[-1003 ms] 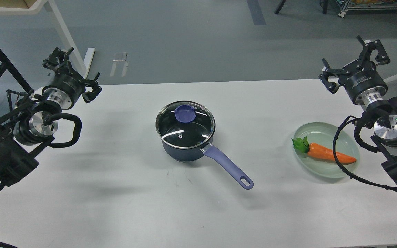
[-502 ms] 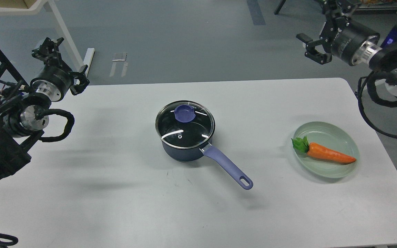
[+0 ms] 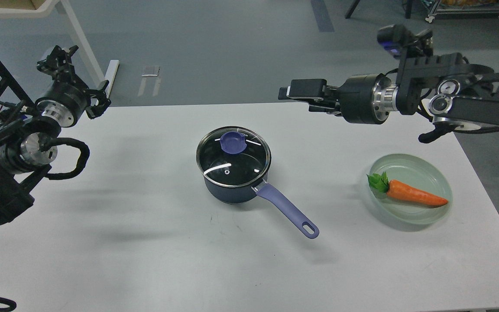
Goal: Open pot lid
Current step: 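Lower the right gripper onto the purple saucepan handle and grasp it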
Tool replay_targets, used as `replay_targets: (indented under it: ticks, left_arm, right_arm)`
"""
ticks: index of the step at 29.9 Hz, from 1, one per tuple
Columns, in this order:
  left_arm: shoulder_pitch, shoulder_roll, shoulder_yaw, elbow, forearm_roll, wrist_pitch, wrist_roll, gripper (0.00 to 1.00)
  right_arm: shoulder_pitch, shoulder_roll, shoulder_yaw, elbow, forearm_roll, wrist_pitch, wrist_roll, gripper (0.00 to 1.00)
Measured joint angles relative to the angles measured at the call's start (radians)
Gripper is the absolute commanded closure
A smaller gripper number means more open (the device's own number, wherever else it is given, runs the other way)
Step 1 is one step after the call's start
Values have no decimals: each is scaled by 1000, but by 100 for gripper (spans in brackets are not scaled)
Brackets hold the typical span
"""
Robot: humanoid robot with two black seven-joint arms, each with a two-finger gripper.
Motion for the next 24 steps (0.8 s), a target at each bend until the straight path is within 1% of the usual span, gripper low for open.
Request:
replay_targets:
  ticks: [3, 6, 12, 15, 18, 24]
  left_arm:
    - [0, 0, 0, -2, 0, 0, 0, 1]
    - [0, -1, 0, -2, 0, 0, -1, 1]
    - [0, 7, 0, -3, 0, -2, -1, 1]
    - [0, 16, 0, -2, 0, -7, -2, 1]
    - [0, 25, -1, -1, 0, -14, -2, 1]
    - [0, 31, -1, -1, 0, -16, -2, 1]
  right_arm:
    - [33, 73, -80, 42, -74, -33, -20, 5]
    - [42, 165, -153, 53, -133, -59, -34, 8]
    - [36, 323, -268, 45, -163, -67, -58, 16]
    - [27, 370, -317, 38, -163, -67, -62, 20]
    - [22, 387, -336, 34, -163, -67, -70, 23]
    - [21, 399, -342, 24, -163, -67, -76, 47]
